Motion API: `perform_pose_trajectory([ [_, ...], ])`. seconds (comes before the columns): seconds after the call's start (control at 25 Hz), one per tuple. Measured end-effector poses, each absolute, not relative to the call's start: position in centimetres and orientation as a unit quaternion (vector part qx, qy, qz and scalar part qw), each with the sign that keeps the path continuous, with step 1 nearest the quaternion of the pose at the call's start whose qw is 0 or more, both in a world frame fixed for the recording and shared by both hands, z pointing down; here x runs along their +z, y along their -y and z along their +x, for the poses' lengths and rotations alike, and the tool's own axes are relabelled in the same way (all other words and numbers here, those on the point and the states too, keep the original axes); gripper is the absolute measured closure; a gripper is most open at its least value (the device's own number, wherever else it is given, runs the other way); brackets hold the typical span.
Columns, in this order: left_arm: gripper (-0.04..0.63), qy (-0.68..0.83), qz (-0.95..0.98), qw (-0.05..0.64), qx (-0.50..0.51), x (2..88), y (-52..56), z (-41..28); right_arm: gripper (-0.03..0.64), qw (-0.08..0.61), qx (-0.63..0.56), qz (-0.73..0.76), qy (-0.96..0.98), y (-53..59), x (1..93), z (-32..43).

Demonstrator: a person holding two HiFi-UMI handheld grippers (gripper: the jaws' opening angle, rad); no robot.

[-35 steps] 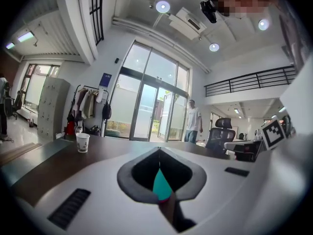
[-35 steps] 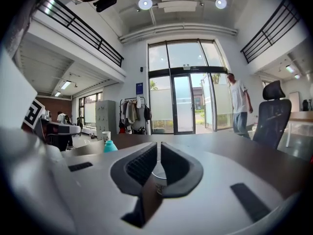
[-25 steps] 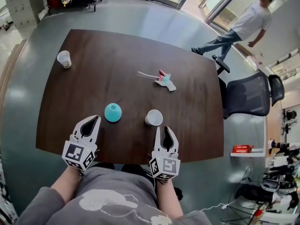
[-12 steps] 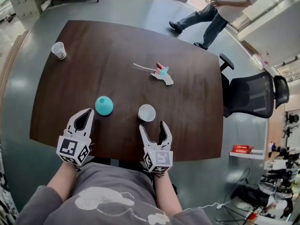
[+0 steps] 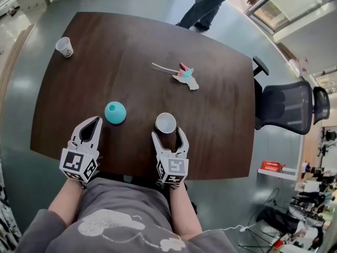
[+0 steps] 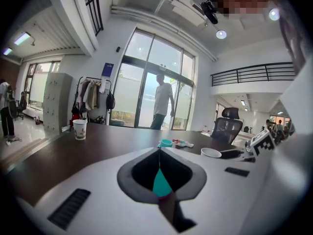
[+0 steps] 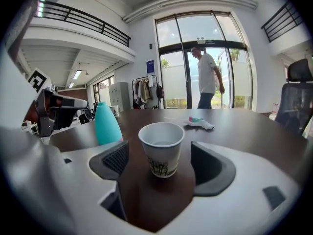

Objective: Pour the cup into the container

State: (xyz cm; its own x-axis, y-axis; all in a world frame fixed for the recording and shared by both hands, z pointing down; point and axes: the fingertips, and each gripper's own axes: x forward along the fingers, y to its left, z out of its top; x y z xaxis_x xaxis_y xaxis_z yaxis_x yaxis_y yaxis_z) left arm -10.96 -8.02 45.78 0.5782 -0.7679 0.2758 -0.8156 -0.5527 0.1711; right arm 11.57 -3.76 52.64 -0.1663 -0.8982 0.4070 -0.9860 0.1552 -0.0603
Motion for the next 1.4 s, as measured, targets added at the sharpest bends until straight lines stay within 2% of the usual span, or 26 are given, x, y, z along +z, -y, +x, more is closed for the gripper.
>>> perform_pose_trajectory([
  [1.04, 0.588, 0.452, 0.87, 0.163, 0.107, 48.1, 9.3, -11.9, 0.247, 0.138, 0.152, 0.659, 0.723, 8.5, 55.0, 11.2],
  [1.2, 0.588, 0.456, 0.868, 0.166, 0.105, 48.3, 9.6, -12.1, 0.295, 0.133, 0.152, 0.668, 0.716, 8.6, 55.0, 11.6],
  [1.4, 0.588, 0.454, 0.868, 0.166, 0.109, 48.5, 9.8, -12.2, 0.298, 0.133, 0.15, 0.669, 0.716, 8.7, 55.1, 11.7],
])
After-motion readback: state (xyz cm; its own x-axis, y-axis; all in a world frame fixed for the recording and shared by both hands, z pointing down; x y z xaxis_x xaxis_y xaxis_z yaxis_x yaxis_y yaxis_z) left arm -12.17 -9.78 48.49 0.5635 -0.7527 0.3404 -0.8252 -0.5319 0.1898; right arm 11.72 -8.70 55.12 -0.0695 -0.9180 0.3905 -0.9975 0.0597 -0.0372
